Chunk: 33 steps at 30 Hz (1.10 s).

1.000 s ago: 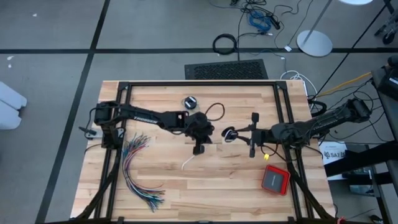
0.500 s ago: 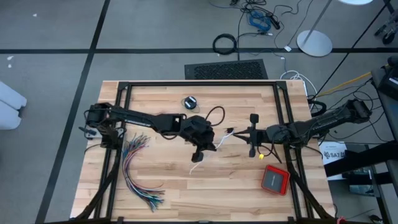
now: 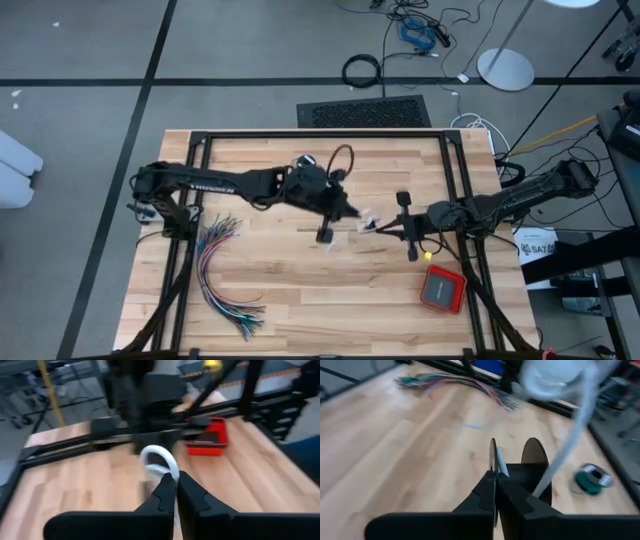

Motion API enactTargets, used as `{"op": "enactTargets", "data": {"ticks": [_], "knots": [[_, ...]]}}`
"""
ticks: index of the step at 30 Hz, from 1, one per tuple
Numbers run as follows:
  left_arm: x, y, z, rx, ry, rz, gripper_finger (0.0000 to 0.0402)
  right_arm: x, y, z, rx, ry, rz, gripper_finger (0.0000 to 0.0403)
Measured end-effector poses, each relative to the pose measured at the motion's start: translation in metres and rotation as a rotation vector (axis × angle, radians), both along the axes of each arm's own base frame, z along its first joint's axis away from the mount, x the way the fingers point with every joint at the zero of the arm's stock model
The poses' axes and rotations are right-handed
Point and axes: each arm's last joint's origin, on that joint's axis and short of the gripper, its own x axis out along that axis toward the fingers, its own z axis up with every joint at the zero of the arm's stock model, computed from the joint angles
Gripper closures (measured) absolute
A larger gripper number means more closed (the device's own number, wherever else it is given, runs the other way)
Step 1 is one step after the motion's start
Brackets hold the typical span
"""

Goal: Coil cords
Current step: Uncoil the white wire from the spool

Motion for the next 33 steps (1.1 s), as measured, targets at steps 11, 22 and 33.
{"op": "enactTargets", "data": {"ticks": [11,22,33], "knots": [[0.028,0.046,-0.063,-0.127,0.158,0.023,0.0397,0.003,0.008,0.014,0.079,-0.068,0.202,0.0403],[0.035,0.049,-0.14,-0.302,0.495,0.002,0.0397,-0.002,0.022,0.044,0.002,-0.162,0.257,0.0403],[0.02,-0.006,-0.103,-0.283,0.508,-0.137,0.0397,-0.02,0.006,0.033,-0.089,0.073,-0.004,0.0403]]}}
